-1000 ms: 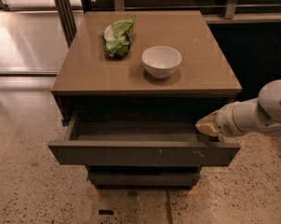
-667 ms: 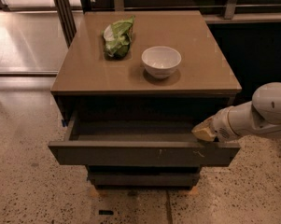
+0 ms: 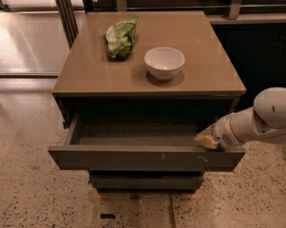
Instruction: Open top drawer
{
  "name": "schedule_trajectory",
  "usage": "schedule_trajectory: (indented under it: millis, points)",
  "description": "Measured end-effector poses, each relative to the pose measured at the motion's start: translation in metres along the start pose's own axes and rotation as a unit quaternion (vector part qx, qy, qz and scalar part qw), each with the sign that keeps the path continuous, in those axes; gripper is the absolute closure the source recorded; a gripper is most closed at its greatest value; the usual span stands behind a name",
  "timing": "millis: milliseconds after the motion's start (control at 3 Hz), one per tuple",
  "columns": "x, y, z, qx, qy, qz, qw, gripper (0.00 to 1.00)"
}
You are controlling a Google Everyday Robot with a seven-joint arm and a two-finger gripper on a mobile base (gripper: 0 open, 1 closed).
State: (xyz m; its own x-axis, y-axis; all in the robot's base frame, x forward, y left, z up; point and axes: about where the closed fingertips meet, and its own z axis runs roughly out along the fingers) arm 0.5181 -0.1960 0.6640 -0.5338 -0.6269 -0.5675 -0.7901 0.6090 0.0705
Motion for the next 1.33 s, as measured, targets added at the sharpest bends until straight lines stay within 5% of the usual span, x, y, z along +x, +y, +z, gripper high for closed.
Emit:
schedule_trajectory:
  millis: [667,1333]
  points:
    - [0.005,0.005,-0.004,-0.005,0.001,0.005,1.0000,1.00]
    - [0.029,0.036,-0.030,0.006,-0.027,0.021,0.9994,1.00]
